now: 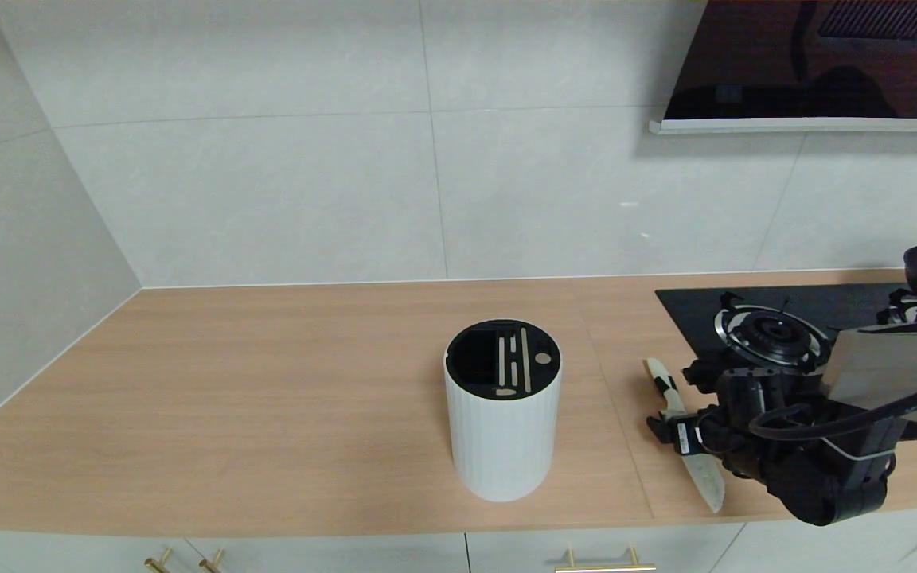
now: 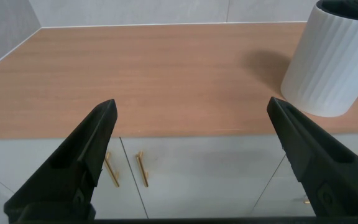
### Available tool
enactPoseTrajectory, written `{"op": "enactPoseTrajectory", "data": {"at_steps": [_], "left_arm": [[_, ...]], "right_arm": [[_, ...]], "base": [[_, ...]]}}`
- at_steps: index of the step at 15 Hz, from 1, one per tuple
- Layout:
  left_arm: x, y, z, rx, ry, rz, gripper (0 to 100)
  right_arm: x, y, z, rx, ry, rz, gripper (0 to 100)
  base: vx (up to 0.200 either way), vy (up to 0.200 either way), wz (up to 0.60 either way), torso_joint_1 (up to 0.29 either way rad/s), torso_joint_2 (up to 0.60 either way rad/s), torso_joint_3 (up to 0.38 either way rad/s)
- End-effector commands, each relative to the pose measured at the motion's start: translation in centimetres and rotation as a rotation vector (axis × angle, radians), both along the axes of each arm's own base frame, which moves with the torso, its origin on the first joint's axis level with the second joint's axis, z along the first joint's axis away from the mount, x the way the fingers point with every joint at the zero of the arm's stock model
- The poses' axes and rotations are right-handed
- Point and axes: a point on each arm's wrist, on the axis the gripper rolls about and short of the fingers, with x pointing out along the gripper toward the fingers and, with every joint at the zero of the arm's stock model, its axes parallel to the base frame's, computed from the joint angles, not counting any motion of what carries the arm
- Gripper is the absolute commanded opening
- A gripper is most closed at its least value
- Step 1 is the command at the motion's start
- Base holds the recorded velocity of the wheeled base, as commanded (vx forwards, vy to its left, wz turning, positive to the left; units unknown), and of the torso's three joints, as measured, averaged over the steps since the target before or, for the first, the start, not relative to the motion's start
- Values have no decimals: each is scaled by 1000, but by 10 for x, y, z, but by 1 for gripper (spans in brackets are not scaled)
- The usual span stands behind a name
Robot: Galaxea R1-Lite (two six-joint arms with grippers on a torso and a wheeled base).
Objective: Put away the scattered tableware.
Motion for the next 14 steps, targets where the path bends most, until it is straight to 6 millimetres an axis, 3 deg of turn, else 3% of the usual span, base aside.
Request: {"op": "enactPoseTrajectory", "data": {"at_steps": [1, 11, 12, 14], "left_arm": [[0, 0, 0, -1, 1, 0, 100], [0, 0, 0, 1, 1, 0, 100], [0, 0, 0, 1, 0, 0, 100], [0, 0, 0, 1, 0, 1, 100]], "right_arm": [[0, 0, 0, -1, -1, 2, 100], [-1, 3, -4, -10, 10, -3, 100], [-1, 3, -4, -10, 11, -3, 0], [-1, 3, -5, -11, 13, -3, 0]], "base": [[0, 0, 0, 0, 0, 0], [0, 0, 0, 0, 0, 0], [0, 0, 0, 0, 0, 0], [0, 0, 0, 0, 0, 0]]}}
